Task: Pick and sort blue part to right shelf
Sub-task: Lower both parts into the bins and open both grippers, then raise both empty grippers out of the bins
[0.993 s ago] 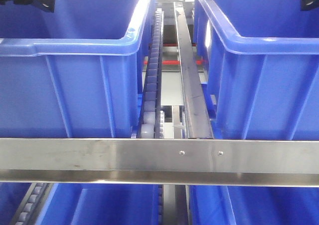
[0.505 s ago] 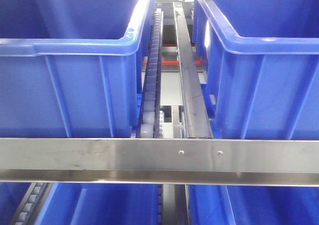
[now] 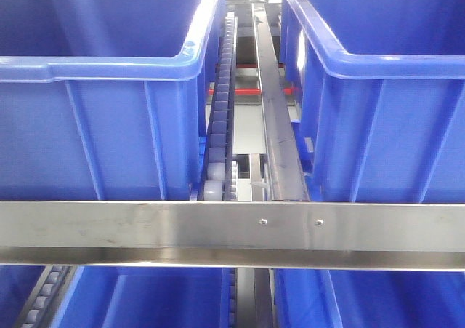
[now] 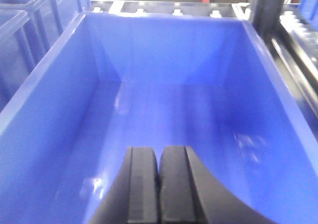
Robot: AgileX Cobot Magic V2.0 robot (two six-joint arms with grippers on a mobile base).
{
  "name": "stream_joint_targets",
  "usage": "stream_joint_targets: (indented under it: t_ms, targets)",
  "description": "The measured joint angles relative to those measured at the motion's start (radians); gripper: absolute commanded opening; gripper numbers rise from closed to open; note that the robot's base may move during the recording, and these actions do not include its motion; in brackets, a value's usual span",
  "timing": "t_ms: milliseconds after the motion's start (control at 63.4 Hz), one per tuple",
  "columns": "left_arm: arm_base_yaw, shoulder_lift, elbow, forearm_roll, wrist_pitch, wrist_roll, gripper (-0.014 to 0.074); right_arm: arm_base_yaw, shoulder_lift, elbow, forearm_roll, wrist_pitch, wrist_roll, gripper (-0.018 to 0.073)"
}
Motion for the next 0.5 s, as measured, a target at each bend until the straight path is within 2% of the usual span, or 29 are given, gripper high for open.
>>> stream_joint_targets:
  t_ms: [284, 505]
  targets:
    - [0.003, -0.434, 0.306, 0.0, 0.0, 0.029, 0.0126, 0.0, -0.287, 0.197, 0.0, -0.004, 0.0, 0.0032]
    - [0.003, -0.698, 0.427, -0.002, 0.008, 0.056, 0.0125, 0.0, -0.45, 0.271, 0.0, -0.004, 0.0, 0.0032]
